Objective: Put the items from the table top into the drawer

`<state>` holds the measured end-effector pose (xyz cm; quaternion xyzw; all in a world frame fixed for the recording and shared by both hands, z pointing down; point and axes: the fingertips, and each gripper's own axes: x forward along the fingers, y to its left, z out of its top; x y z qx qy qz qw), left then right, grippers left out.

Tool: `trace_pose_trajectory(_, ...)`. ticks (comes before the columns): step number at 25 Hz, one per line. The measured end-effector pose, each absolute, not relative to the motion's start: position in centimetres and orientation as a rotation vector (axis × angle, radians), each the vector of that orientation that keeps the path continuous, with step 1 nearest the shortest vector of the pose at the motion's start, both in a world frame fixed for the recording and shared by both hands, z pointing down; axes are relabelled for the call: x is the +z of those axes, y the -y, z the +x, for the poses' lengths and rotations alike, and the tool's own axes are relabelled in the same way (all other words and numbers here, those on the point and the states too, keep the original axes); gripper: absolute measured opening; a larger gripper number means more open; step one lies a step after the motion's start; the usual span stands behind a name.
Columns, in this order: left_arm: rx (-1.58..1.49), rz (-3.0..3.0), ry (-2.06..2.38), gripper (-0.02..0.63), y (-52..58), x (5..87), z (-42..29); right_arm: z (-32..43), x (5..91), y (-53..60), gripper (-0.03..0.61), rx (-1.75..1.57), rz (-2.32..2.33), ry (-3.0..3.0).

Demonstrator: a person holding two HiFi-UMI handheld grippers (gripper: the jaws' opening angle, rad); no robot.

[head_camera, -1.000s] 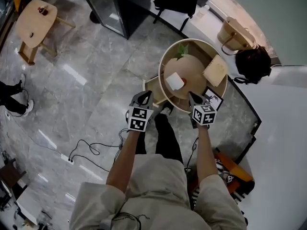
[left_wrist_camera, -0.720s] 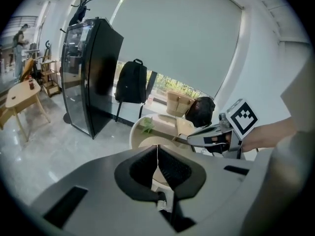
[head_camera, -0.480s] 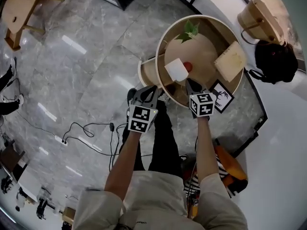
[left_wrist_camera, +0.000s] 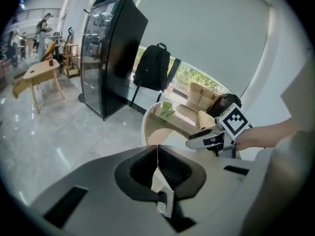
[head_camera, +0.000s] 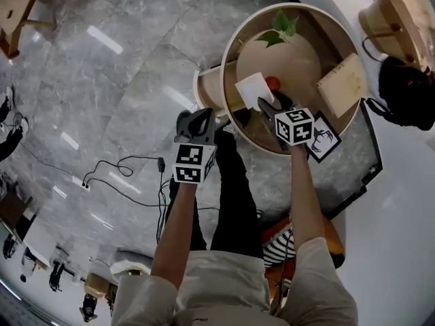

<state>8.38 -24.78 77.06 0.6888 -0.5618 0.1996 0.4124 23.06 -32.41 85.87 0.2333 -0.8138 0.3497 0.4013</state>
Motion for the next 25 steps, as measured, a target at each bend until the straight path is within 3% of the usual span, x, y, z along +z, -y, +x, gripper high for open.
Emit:
trace_pose_trajectory(5, 0.518, 1.703, 1.381, 0.021, 22.6, 79.3, 8.9, 22.5, 88.0, 32.7, 0.287, 0.867, 0.536, 2.046)
trace_pose_trajectory(12, 0.512, 1.701, 1.342, 0.021, 20.7, 80.2, 9.2, 20.9, 89.2, 30.5, 0.299, 0.921, 0.518, 2.038)
trace_pose_trajectory(17, 0.511, 1.714, 1.334, 0.021, 19.9, 80.6, 7.4, 19.4, 90.0, 29.0, 0.299, 0.788, 0.542, 2.01)
trace_pose_trajectory(25, 0.51, 1.731, 1.33, 0.02, 18.1, 82.4, 2.9, 17.4, 89.8, 27.2, 0.198, 0.636, 0.667, 1.949)
